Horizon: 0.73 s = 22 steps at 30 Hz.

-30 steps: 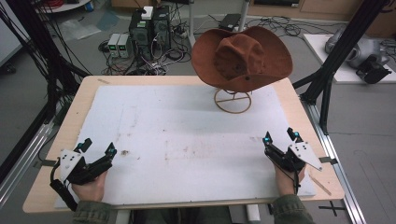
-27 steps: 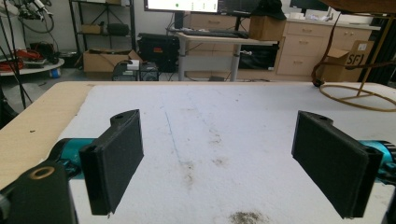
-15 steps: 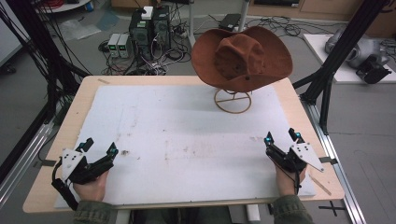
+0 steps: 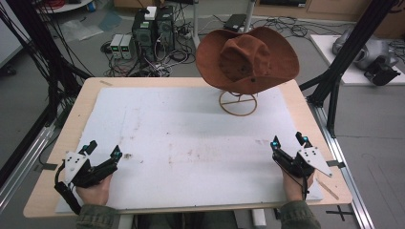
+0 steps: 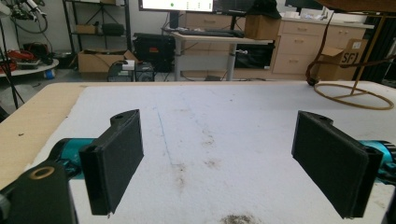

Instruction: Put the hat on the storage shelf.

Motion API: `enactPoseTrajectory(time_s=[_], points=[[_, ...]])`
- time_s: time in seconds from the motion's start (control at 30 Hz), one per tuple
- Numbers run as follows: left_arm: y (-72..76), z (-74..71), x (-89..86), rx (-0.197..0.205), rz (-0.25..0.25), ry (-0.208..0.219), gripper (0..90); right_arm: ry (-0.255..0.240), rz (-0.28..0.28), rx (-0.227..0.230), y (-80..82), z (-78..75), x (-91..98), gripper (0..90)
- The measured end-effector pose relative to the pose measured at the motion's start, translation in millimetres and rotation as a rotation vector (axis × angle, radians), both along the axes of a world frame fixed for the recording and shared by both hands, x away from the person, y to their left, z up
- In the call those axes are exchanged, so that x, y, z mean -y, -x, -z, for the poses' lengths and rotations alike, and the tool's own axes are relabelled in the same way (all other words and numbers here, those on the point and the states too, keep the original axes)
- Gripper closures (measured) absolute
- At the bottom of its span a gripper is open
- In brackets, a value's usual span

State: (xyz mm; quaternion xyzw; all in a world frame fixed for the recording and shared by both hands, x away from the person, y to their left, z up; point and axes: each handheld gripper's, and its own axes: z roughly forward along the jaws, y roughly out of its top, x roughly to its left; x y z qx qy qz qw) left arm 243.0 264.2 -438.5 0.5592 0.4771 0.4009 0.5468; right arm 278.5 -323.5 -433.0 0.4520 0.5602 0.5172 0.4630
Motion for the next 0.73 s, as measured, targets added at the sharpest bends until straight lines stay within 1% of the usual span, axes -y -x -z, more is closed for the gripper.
enactPoseTrajectory(time_s=[0.33, 0.47, 0.57, 0.73], points=[[-2.4, 1.1, 0.5, -0.007, 0.004, -0.001, 16.8, 0.004, -0.014, -0.013, -0.3, 1.7, -0.9, 20.3], [-2.8, 1.0, 1.8, -0.009, 0.006, -0.004, 16.8, 0.011, -0.017, -0.008, 0.6, 1.4, -0.2, 20.3], [-3.4, 1.0, 3.1, -0.007, 0.008, -0.005, 16.8, 0.002, -0.023, -0.008, 1.9, 1.0, -0.2, 20.4], [-4.5, 1.6, 3.8, -0.015, 0.009, -0.011, 16.8, 0.005, -0.034, -0.002, 2.8, 0.5, -1.0, 20.3]])
